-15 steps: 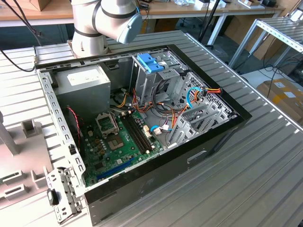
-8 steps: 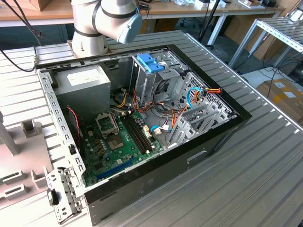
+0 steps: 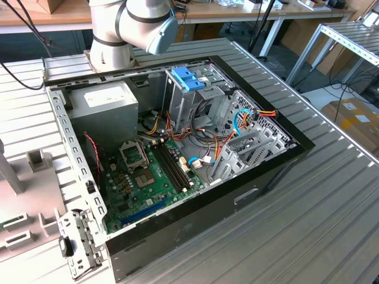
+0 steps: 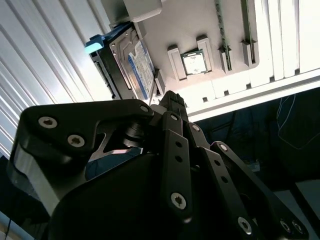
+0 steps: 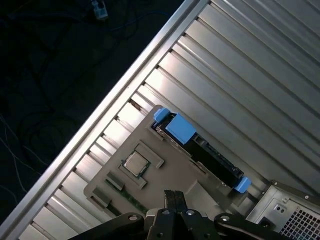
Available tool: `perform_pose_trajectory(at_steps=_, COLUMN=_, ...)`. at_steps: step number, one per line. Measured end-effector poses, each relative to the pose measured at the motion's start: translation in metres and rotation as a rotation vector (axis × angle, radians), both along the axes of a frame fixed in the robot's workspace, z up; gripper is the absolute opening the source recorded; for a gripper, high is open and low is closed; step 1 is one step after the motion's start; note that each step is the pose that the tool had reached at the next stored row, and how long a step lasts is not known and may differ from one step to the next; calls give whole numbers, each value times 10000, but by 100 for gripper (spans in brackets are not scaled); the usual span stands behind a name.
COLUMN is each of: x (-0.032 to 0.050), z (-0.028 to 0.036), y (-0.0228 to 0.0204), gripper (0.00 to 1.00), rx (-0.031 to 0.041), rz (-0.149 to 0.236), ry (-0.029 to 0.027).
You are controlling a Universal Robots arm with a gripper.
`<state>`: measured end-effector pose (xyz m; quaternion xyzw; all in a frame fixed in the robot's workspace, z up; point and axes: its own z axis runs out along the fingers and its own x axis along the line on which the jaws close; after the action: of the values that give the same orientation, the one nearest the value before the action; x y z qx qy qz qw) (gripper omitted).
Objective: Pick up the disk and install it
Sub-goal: 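Pick up the disk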
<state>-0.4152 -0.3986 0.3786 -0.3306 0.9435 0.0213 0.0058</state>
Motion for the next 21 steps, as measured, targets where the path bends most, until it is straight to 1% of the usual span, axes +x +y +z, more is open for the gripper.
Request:
perform_pose_trajectory(at_steps=11, x=0, z=0, y=0, gripper=11, rx=0, rz=699, ry=0)
perform_pose_trajectory(at_steps=21, x=0, z=-1, y=0, gripper=11, rx=1, rz=1143, ry=-1)
